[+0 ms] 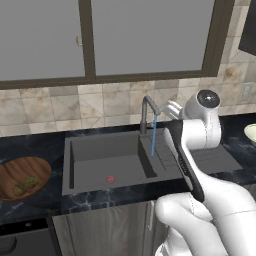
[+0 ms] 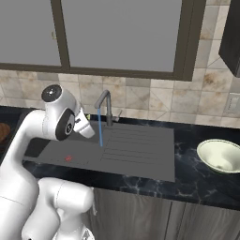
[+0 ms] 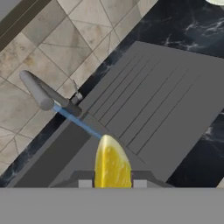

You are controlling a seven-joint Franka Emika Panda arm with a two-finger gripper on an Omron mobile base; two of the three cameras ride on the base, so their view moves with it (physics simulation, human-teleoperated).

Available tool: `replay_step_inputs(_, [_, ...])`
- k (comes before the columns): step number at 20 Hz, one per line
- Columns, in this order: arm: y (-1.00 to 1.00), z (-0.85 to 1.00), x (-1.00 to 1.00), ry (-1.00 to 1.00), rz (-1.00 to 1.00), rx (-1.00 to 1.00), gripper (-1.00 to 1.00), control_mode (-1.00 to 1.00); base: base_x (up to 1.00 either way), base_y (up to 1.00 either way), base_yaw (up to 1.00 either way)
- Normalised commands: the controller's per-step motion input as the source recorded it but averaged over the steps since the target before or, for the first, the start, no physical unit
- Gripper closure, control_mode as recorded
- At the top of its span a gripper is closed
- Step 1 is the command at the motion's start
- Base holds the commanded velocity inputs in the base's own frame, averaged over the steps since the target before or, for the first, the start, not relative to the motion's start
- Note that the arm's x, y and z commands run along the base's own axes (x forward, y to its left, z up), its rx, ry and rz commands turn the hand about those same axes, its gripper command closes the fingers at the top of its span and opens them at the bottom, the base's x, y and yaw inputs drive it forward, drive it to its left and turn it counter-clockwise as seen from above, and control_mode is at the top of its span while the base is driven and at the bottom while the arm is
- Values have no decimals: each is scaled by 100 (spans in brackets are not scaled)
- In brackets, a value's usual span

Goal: Pick the kiwis from the sink and place them in one bowl. Place the lemon wedge in the other bowl. Then turn off the sink faucet.

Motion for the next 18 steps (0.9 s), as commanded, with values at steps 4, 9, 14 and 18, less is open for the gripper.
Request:
replay_step_inputs(4, [-73, 0, 0, 0, -7, 0, 100, -100, 0, 0, 0])
replay_step_inputs(9, [-70, 0, 0, 0, -5, 0, 100, -100, 0, 0, 0])
replay_step_inputs(14, [-62, 0, 0, 0, -2, 0, 100, -100, 0, 0, 0])
replay_step_inputs(18, [-66, 0, 0, 0, -2, 0, 100, -100, 0, 0, 0])
